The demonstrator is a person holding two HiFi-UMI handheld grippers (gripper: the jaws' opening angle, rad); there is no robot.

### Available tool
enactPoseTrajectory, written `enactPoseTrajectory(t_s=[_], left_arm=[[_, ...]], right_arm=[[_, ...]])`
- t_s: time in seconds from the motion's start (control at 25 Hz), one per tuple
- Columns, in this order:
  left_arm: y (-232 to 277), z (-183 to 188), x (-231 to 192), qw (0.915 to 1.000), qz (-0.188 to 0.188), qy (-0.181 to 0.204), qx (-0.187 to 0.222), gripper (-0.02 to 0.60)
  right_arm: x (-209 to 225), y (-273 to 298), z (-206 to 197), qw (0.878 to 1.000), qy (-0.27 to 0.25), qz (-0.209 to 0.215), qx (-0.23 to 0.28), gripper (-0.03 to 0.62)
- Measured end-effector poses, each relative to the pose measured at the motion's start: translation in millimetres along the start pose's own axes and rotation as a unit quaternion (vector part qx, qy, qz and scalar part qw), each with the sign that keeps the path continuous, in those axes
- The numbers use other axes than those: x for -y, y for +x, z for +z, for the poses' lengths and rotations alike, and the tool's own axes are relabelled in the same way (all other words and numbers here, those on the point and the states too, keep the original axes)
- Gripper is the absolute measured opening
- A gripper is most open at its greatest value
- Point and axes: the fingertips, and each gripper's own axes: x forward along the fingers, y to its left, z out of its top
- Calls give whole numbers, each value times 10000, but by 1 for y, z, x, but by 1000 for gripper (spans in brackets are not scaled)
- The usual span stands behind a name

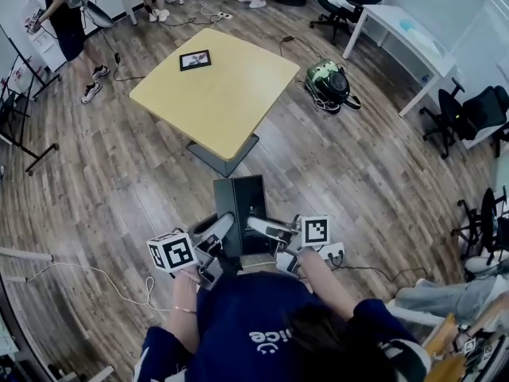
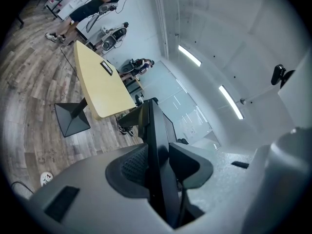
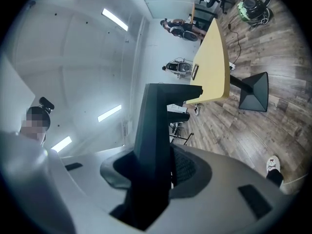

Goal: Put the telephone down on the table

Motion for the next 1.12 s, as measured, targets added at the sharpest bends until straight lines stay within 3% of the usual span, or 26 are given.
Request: enactPoseTrajectory(t_s=[0.52, 0.72, 1.12], left_arm=[[17, 103, -55, 9971, -456, 225, -573, 133], [22, 101, -56, 9962, -479, 257, -684, 133], [55, 143, -82, 9970, -426, 138, -625, 133]], right_arm=[[27, 85, 65, 9969, -149, -225, 734, 169], [29, 82, 66, 9957, -125, -230, 894, 169], [53, 105, 117, 9965, -167, -242, 777, 169]])
